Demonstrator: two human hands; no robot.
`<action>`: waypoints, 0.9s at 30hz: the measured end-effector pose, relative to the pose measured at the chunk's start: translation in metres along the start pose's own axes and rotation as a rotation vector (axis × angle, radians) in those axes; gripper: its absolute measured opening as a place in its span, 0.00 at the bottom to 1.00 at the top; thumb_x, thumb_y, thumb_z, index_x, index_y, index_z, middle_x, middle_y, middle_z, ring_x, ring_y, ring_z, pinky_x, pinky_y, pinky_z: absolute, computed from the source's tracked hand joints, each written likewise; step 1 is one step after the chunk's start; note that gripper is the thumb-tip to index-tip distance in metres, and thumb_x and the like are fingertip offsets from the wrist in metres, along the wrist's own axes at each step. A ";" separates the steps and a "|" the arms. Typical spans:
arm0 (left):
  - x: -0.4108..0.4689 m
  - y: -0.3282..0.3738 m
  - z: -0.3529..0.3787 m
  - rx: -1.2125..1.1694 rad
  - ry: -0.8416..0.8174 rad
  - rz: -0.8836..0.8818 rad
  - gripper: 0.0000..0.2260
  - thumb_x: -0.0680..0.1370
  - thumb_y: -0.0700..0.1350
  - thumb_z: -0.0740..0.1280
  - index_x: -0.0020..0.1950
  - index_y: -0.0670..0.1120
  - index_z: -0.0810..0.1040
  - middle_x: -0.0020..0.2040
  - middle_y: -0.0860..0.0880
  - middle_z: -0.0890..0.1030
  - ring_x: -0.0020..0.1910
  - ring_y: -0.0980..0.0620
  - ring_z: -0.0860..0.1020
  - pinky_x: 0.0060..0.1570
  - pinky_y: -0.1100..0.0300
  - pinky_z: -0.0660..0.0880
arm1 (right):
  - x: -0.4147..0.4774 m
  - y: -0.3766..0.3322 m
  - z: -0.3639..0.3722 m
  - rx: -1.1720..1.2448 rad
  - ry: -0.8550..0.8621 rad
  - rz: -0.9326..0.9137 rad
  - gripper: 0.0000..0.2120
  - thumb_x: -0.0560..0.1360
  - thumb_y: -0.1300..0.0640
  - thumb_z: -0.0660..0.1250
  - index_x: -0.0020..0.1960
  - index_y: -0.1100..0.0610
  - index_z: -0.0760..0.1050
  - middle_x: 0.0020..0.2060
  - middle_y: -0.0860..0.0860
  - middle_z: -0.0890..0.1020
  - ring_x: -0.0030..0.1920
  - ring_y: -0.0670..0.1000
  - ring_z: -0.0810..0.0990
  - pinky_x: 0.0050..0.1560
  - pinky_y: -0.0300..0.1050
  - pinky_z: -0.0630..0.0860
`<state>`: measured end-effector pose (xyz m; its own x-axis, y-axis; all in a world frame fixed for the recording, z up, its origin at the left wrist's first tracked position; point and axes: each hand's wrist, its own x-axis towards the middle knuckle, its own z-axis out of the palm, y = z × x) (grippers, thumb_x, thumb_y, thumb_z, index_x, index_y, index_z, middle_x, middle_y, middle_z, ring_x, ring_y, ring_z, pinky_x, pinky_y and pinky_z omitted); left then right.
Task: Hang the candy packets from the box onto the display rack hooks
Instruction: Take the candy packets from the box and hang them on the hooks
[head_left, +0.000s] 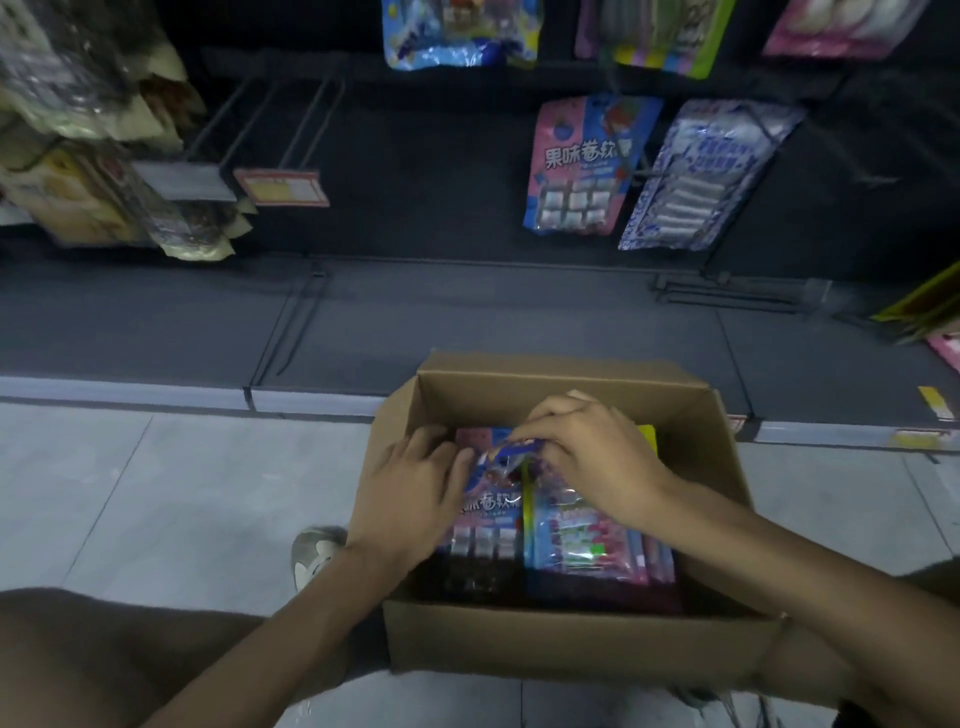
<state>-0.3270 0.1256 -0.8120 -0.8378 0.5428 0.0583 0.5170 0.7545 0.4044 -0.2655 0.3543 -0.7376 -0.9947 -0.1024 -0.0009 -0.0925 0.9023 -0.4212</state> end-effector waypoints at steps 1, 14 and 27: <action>0.001 0.012 -0.007 -0.146 -0.018 -0.041 0.24 0.86 0.64 0.46 0.57 0.57 0.80 0.55 0.56 0.81 0.53 0.58 0.79 0.56 0.54 0.78 | -0.001 -0.001 -0.009 0.045 0.036 0.006 0.16 0.80 0.62 0.69 0.63 0.47 0.85 0.56 0.44 0.84 0.59 0.48 0.78 0.60 0.45 0.75; 0.024 0.112 -0.053 -1.290 -0.249 -0.223 0.13 0.84 0.47 0.68 0.66 0.41 0.79 0.60 0.39 0.85 0.60 0.36 0.84 0.62 0.34 0.79 | -0.011 0.011 -0.074 0.368 0.479 0.120 0.03 0.77 0.51 0.77 0.50 0.49 0.87 0.42 0.40 0.83 0.48 0.44 0.80 0.49 0.48 0.77; 0.041 0.139 -0.073 -1.410 -0.106 -0.430 0.15 0.83 0.49 0.69 0.59 0.38 0.82 0.50 0.39 0.88 0.48 0.37 0.87 0.51 0.40 0.85 | -0.023 0.040 -0.117 0.784 0.511 0.637 0.44 0.74 0.41 0.77 0.83 0.43 0.57 0.67 0.47 0.77 0.68 0.48 0.76 0.68 0.50 0.73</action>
<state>-0.3019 0.2259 -0.6868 -0.8303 0.4466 -0.3335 -0.4079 -0.0790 0.9096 -0.2517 0.4414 -0.6478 -0.7686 0.6277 -0.1234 0.3116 0.1988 -0.9292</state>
